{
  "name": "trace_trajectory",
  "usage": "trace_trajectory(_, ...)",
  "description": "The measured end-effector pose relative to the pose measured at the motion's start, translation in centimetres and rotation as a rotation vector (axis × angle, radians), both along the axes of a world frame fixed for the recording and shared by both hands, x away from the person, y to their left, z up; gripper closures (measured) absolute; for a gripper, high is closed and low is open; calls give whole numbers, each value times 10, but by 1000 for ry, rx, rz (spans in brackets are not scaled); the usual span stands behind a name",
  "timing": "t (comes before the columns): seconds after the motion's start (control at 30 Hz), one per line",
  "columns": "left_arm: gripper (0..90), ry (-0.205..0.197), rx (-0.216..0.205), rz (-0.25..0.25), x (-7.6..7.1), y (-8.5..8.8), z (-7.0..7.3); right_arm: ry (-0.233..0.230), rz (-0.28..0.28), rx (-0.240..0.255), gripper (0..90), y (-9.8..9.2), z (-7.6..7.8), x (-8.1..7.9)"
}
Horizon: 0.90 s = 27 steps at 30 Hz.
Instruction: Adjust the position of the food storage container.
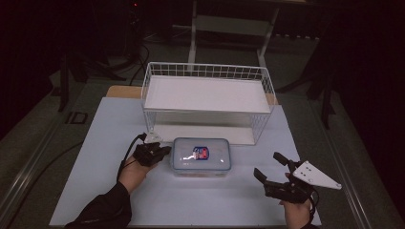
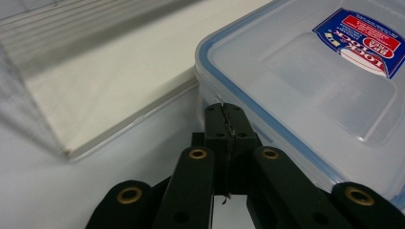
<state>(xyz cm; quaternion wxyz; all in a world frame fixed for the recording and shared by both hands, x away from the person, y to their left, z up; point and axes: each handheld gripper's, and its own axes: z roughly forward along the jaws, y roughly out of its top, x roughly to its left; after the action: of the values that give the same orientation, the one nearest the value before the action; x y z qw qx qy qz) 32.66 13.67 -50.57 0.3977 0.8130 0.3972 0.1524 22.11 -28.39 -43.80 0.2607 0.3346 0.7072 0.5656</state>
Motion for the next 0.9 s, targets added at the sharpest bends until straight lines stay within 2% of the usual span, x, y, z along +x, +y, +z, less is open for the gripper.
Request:
trace_trajectory(0.2,896,3,-12,-16,9,-14,0,5,4,-1,117,1,-1,2)
trace_trajectory(0.37,896,4,-16,-26,11,-22,0,7,2,0,117,-1,-2,1)
trace_trajectory(0.47,896,12,-27,-38,8,-26,1,7,0,3,117,-2,-2,1)
trace_trajectory(0.63,896,7,-22,-61,4,-31,4,6,2,-1,117,-1,-1,0)
trace_trajectory(0.7,896,9,-41,-65,3,-32,7,5,3,1,117,-1,-1,0)
trace_trajectory(0.83,896,12,-26,-101,-1,-36,9,4,5,1,117,0,-1,1)
trace_trajectory(0.9,896,16,-22,-104,-2,-38,9,5,8,-1,117,1,-1,1)
